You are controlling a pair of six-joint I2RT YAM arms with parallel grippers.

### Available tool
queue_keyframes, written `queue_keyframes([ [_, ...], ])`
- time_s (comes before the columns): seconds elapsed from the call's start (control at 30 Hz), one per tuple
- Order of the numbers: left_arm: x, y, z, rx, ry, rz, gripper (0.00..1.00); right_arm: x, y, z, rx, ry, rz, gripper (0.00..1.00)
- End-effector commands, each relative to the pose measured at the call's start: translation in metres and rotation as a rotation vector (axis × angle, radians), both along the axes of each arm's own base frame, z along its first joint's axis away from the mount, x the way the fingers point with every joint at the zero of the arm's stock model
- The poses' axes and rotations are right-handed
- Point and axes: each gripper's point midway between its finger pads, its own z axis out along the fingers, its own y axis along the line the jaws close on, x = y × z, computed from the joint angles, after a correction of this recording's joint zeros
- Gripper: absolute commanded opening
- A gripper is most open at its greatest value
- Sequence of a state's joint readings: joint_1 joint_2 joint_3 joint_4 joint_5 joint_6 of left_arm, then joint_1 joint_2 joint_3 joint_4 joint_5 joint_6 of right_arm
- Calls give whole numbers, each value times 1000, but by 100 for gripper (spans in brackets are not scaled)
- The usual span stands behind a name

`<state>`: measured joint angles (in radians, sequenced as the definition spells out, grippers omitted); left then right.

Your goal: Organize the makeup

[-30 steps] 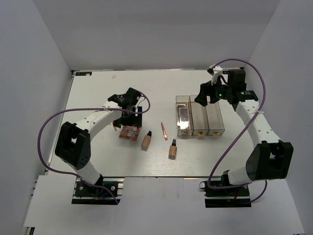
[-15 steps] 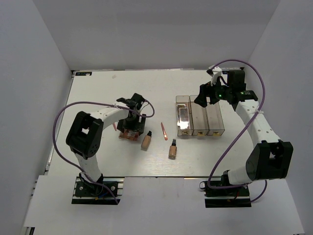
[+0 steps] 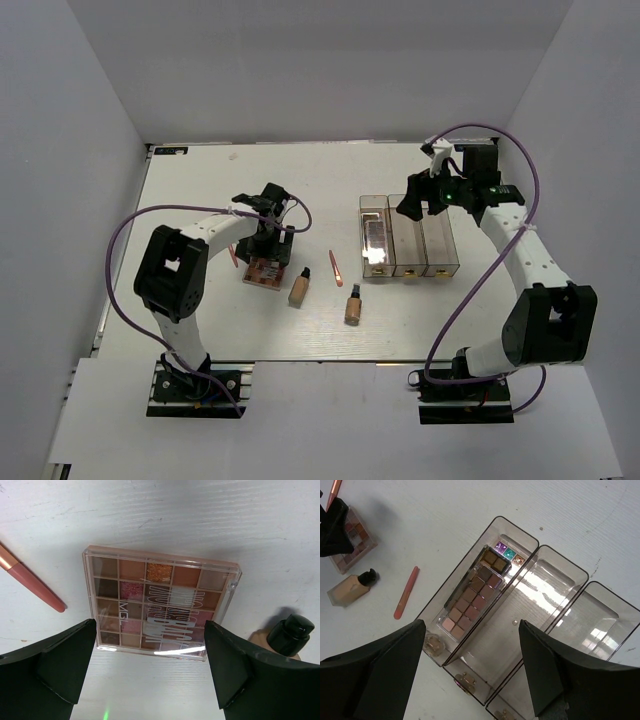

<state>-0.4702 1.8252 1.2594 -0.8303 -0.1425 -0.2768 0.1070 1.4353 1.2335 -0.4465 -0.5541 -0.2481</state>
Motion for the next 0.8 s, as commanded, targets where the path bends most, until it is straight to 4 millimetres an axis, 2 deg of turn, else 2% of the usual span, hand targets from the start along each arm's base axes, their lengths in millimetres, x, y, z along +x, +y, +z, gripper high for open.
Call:
queue_keyframes([
  [0.0, 13, 0, 12, -3, -50, -9, 98, 2, 4, 5, 9, -18, 26, 81],
  [0.13, 16, 1, 8, -8, -47, -6, 98, 1, 9, 8, 9, -33, 65, 81],
  [0.27, 19, 1, 12, -26, -47, 7, 98, -12, 21, 11, 24, -29, 177, 80],
  [0.33, 21, -3, 20, -45, -61, 8, 98, -17, 30, 13, 14, -48, 263, 78],
  [0.37, 24, -2, 31, -67, -84, 25, 98, -29, 37, 11, 33, -17, 317, 78],
  [0.43, 25, -2, 45, -107, -109, 40, 98, -34, 45, 9, 33, -25, 402, 77],
  [0.47, 24, -4, 57, -132, -135, 50, 98, -38, 53, 13, 33, -36, 443, 77],
  [0.53, 19, -4, 66, -170, -142, 74, 95, -40, 58, 7, 27, -22, 482, 77],
  [0.57, 17, -3, 77, -197, -164, 103, 92, -39, 69, 7, 18, -32, 518, 76],
  [0.6, 14, -3, 80, -212, -167, 117, 86, -37, 72, 6, 8, -33, 523, 75],
  [0.63, 4, -4, 79, -236, -150, 132, 69, -35, 79, 5, -5, -36, 536, 72],
  [0.67, 1, -4, 81, -264, -149, 179, 58, -28, 84, 3, -11, -34, 540, 70],
  [0.7, -4, -4, 90, -295, -172, 200, 47, -28, 92, 4, -16, -35, 557, 68],
  [0.77, -18, -7, 86, -358, -144, 283, 34, -25, 105, 0, -28, -22, 572, 63],
])
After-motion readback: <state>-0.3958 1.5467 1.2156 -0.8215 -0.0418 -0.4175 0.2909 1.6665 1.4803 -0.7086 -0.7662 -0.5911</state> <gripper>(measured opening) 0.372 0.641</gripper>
